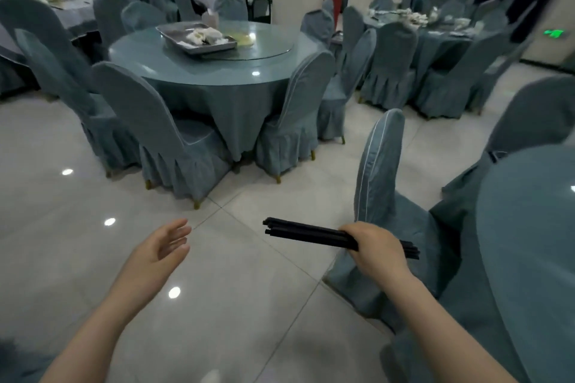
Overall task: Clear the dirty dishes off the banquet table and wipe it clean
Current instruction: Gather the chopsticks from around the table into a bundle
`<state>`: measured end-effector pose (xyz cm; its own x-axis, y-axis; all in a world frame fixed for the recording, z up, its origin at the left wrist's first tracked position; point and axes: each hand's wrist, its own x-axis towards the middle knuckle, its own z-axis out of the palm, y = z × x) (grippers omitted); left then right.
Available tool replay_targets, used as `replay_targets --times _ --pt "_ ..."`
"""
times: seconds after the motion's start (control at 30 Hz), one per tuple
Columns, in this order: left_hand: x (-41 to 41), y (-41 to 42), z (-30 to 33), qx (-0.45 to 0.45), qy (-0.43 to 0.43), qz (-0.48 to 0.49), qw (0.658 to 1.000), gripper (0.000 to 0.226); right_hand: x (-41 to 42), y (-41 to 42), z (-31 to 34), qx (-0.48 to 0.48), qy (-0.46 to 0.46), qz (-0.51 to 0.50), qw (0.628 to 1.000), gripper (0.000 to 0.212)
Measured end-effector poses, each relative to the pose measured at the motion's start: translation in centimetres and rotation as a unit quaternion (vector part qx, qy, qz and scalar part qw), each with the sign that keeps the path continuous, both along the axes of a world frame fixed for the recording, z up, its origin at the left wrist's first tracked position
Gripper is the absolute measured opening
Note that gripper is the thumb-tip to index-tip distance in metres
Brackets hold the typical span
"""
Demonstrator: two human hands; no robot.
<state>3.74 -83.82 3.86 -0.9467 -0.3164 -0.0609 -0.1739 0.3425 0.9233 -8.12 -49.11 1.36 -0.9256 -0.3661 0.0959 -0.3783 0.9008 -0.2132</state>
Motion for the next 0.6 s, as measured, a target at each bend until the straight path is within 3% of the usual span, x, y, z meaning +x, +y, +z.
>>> replay_targets --times 0.2,0.4,0.6 --pt "-18.7 -0.3 0.5 0.024 0.028 -0.128 0.991 0.041 -9.6 -0.2 2.3 0.031 -0.009 -0.122 0.992 0.022" --pt "-37.4 2.8 2.5 0.057 0.050 -0.267 0.961 0.035 -16.8 2.8 5.6 0.031 -0.010 -0.273 0.962 0.028" --pt "-53.5 9.8 3.4 0.067 0.069 -0.393 0.915 0.036 -24.0 7.8 5.5 -0.017 -0.002 -0.393 0.920 0.013"
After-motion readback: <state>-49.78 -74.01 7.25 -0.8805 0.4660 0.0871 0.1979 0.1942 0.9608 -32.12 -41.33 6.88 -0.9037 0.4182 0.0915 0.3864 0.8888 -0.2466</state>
